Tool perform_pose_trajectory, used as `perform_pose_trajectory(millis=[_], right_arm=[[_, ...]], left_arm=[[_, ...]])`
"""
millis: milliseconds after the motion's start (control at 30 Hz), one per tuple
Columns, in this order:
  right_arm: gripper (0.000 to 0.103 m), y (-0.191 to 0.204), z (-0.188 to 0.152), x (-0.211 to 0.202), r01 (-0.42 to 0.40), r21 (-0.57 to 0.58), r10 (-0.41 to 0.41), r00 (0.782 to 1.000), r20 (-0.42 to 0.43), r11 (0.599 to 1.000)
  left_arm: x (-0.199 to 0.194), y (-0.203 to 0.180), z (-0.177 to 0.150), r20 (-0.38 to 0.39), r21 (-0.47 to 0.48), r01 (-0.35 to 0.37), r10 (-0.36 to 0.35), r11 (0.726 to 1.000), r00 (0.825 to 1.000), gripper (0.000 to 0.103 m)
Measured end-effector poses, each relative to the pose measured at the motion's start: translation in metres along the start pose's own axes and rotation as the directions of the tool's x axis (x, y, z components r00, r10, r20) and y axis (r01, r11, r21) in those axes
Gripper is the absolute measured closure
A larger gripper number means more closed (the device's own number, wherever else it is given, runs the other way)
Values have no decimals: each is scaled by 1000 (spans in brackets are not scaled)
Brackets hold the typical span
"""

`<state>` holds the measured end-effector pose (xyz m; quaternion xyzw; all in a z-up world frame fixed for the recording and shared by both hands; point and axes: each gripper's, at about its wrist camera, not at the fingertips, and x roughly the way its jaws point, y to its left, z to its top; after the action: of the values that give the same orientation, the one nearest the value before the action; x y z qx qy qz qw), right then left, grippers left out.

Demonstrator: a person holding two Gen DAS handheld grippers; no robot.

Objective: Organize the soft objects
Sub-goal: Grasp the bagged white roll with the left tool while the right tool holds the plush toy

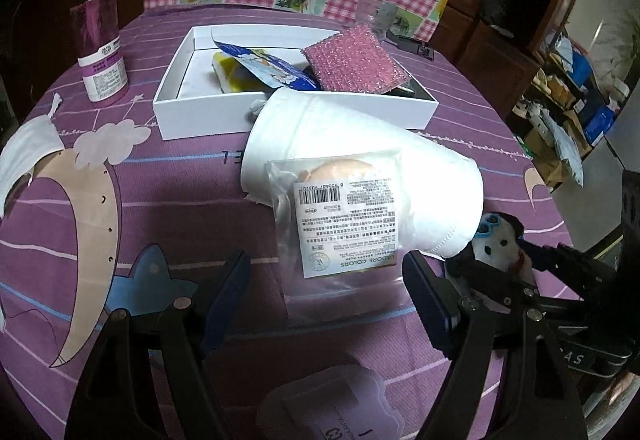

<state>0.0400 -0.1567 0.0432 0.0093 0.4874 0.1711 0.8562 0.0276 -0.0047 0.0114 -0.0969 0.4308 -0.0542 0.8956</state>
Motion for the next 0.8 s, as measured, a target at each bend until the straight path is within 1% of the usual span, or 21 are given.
perform_pose_trajectory(millis=[33,100,167,233,367,500,567,700,733,767,800], right_arm=[[37,-3,0,-1,-27,16,27,1000,-1,999],[37,-8,2,-1,-41,45,41,999,-8,998],[37,-9,3,-2,5,52,-5,1000,-10,999],[37,-8,4,-4,38,45,-38,999,2,998],[37,-7,6,-14,1,43,-3,999,48,999],[37,-4,6,-19,-13,22,11,998,65,1000],[37,-3,7,-18,-6,18,5,998,57,1000],[37,-3,6,-13,24,15,-24,999,26,1000],[39,-3,6,-13,28,16,-28,999,27,999],[43,-4,6,-13,31,17,-32,999,28,999],[44,-5,6,-14,35,18,-35,999,26,999]], left_arm=[[0,1,0,0,-5,3,-3,1000,1000,24],[0,2,1,4,-13,13,-13,1000,1000,24],[0,1,1,11,-14,20,-20,1000,1000,24],[3,-2,2,3,-13,19,-19,1000,1000,22],[11,-6,4,-25,-26,43,-44,999,999,21],[13,-9,6,-13,-26,20,-21,999,1000,21],[14,-10,5,-7,-20,-5,4,1000,1000,21],[20,-10,6,-22,-3,-45,45,999,999,22],[21,-10,6,-20,-6,-46,46,999,999,23],[20,-9,6,-18,-7,-48,48,999,999,24],[19,-8,6,-19,-10,-47,47,999,999,27]])
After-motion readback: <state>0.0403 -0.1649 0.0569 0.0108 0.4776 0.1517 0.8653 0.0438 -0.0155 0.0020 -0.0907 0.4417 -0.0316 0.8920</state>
